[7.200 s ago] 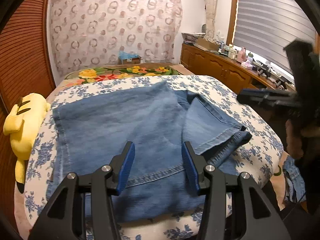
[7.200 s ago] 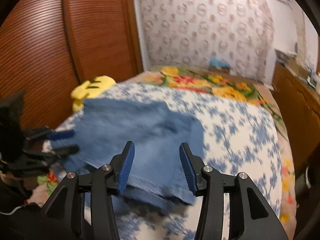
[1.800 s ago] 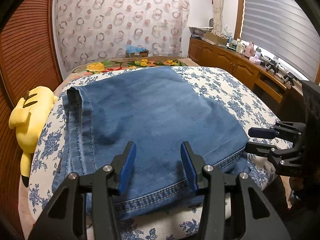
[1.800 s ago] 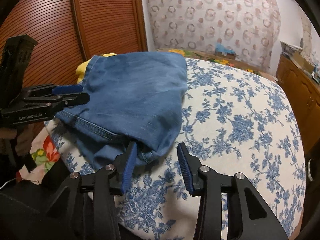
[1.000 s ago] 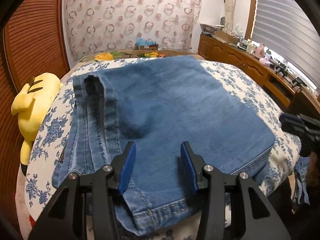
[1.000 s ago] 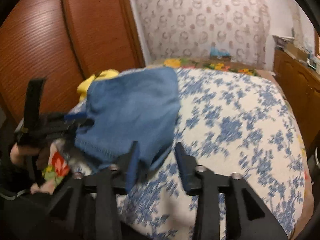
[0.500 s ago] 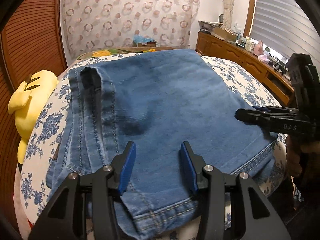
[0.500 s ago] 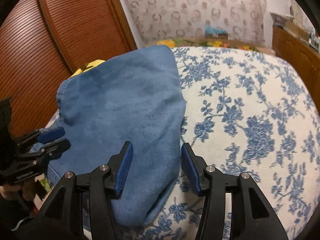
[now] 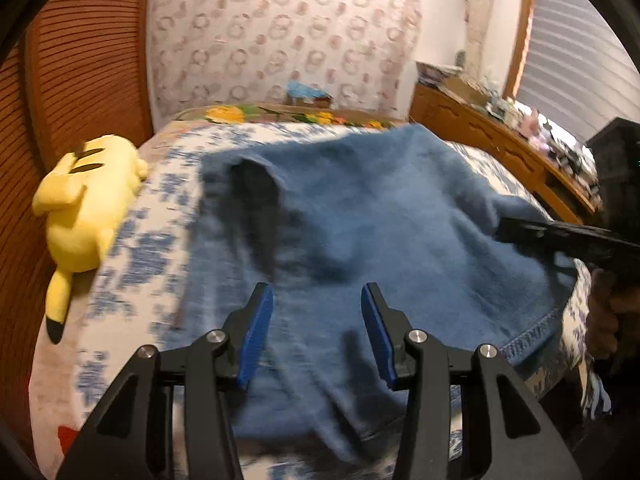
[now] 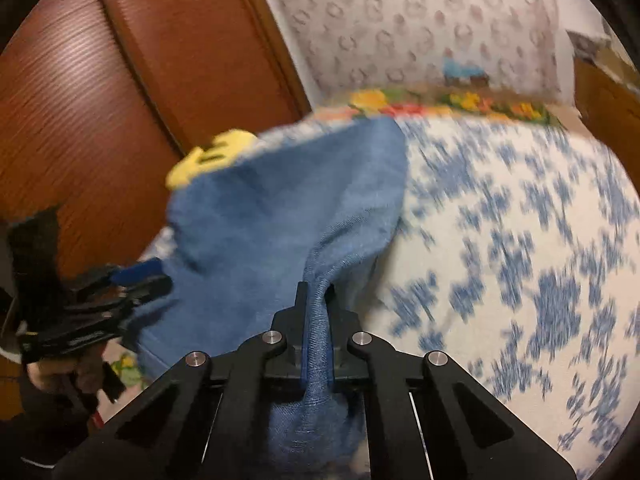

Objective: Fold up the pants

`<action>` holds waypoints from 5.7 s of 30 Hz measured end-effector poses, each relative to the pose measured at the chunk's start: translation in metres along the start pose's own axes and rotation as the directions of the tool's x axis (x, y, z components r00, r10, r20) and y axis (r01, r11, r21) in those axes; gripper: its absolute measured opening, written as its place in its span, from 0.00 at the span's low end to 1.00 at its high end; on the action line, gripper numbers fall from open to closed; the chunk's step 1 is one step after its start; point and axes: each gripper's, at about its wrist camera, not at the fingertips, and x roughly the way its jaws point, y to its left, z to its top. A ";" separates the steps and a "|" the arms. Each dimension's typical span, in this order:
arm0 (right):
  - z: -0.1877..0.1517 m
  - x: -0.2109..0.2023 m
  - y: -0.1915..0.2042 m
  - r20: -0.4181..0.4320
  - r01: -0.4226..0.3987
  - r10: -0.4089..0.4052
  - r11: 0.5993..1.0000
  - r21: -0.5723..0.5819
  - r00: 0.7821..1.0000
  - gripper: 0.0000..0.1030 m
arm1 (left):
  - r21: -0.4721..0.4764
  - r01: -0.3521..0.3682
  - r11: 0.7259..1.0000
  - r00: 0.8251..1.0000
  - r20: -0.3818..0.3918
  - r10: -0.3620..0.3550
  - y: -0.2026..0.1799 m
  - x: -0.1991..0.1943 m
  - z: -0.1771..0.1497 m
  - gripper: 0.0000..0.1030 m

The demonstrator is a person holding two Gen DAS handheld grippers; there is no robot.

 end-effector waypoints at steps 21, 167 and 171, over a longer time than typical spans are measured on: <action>0.035 0.094 0.203 -0.117 -0.267 0.242 0.912 -0.312 0.963 0.02 | -0.143 -0.182 0.973 0.973 0.117 0.200 0.112 -0.083 0.002 0.44; 0.037 -0.098 0.015 0.355 0.352 -0.321 0.935 -0.027 0.878 0.67 | 0.088 -0.104 0.991 0.972 0.218 0.082 -0.080 -0.052 0.082 0.45; 0.031 -0.109 0.014 0.359 0.368 -0.339 0.930 -0.013 0.870 0.69 | 0.104 -0.098 0.990 0.974 0.214 0.074 -0.095 -0.053 0.080 0.45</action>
